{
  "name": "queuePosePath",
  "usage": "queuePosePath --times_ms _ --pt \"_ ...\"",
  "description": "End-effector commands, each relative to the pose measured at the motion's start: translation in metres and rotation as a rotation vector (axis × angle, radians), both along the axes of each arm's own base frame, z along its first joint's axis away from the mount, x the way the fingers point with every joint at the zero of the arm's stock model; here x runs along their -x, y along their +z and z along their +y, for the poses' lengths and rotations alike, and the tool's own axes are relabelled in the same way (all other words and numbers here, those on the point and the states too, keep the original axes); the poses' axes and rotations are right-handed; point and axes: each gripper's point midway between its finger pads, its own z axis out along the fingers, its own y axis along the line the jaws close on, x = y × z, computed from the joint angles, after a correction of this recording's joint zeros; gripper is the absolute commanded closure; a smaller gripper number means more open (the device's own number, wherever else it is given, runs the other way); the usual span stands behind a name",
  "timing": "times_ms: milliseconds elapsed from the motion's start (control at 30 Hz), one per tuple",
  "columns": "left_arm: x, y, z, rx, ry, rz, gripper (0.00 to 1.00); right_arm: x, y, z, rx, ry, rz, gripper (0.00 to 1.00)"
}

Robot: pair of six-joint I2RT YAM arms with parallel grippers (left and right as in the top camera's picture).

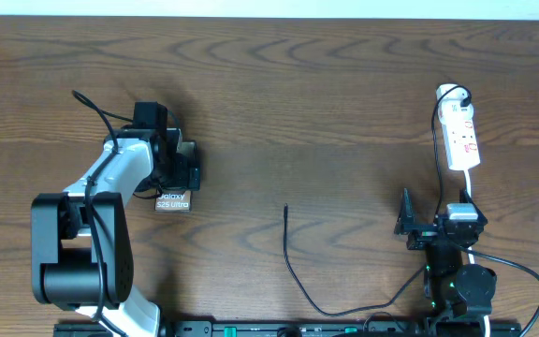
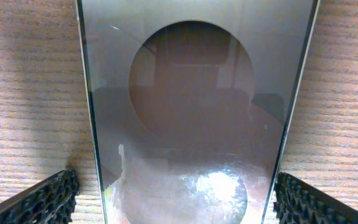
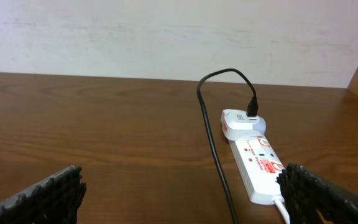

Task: Plug charger to phone and switch on socket
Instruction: 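Close the left gripper on the phone's sides and adjust grip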

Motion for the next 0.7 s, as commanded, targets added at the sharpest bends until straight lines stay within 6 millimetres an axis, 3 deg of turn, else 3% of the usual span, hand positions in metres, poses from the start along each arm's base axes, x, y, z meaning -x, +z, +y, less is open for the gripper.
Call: queuePosePath --times_ms 0,667 --pt "-0.0020 -0.0034 0.0011 -0.003 -0.007 0.003 0.02 0.0003 -0.0001 -0.0014 -0.013 -0.007 0.000 0.01" --pt "-0.0111 -0.0038 0.0004 -0.005 -0.027 -0.032 0.02 0.0003 -0.0001 -0.0014 -0.013 -0.007 0.000 0.01"
